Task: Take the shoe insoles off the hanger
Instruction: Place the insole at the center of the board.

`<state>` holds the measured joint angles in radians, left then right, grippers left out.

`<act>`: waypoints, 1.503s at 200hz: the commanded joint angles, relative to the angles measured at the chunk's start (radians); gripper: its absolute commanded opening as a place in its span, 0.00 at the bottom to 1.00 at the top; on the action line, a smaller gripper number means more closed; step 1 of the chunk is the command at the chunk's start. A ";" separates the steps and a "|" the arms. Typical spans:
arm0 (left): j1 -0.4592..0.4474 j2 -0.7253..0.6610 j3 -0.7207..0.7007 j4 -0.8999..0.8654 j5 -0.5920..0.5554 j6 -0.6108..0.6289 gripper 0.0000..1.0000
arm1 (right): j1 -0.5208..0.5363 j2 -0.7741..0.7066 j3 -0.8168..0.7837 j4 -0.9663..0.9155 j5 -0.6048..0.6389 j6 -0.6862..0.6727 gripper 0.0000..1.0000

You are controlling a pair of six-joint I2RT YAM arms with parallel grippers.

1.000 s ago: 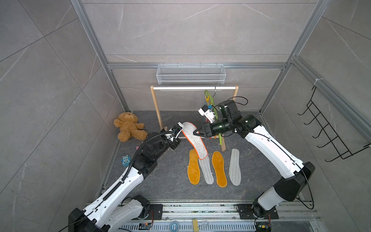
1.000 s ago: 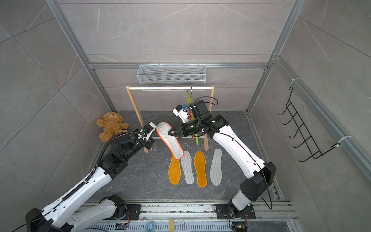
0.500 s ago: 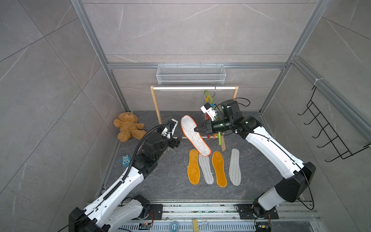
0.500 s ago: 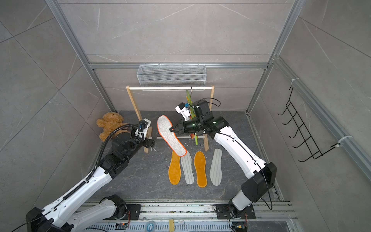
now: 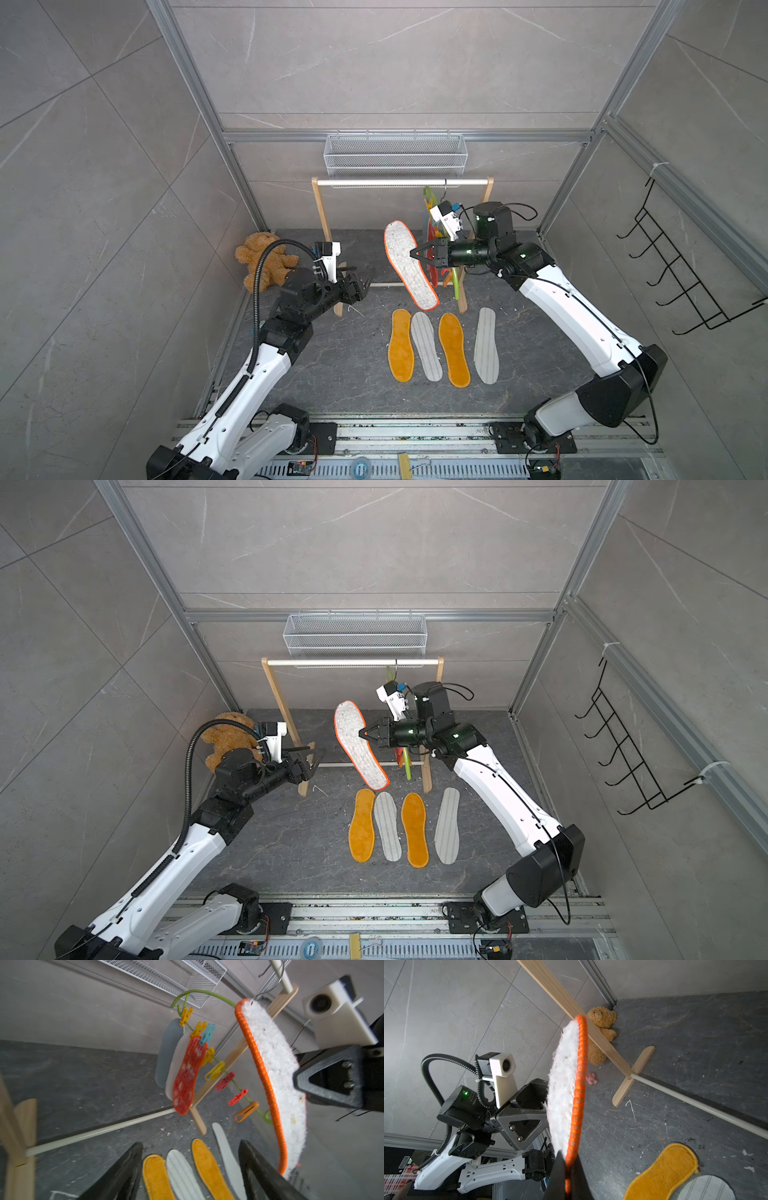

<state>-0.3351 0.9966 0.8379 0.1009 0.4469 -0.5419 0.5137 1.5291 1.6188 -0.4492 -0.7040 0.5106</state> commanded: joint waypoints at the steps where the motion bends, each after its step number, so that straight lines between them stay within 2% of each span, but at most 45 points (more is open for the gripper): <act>1: 0.044 0.035 0.041 0.231 0.283 -0.245 0.71 | 0.002 -0.027 -0.023 0.078 0.013 0.033 0.00; 37: 0.051 0.092 0.034 0.494 0.374 -0.441 0.70 | 0.000 -0.025 -0.035 0.172 0.012 0.093 0.00; 62: 0.051 0.130 0.031 0.638 0.390 -0.538 0.69 | 0.002 -0.020 -0.061 0.299 -0.019 0.181 0.00; 120: 0.051 0.173 0.036 0.694 0.379 -0.577 0.60 | 0.034 0.004 -0.067 0.411 -0.029 0.258 0.00; 176: 0.051 0.216 0.027 0.841 0.382 -0.669 0.44 | 0.056 0.025 -0.066 0.449 -0.012 0.286 0.00; 256: 0.050 0.226 0.036 0.852 0.387 -0.673 0.24 | 0.068 0.053 -0.051 0.461 -0.011 0.297 0.00; 268: 0.050 0.227 0.037 0.845 0.388 -0.670 0.17 | 0.069 0.055 -0.052 0.460 -0.010 0.296 0.00; 286: 0.050 0.228 0.041 0.820 0.393 -0.664 0.00 | 0.069 0.051 -0.054 0.451 -0.012 0.286 0.00; 301: 0.051 0.221 0.060 0.728 0.402 -0.620 0.00 | 0.069 0.041 -0.046 0.404 0.002 0.251 0.01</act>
<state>-0.2859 1.2274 0.8410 0.8799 0.8215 -1.2121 0.5751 1.5784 1.5501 -0.0254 -0.7109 0.7933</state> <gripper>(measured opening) 0.063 0.058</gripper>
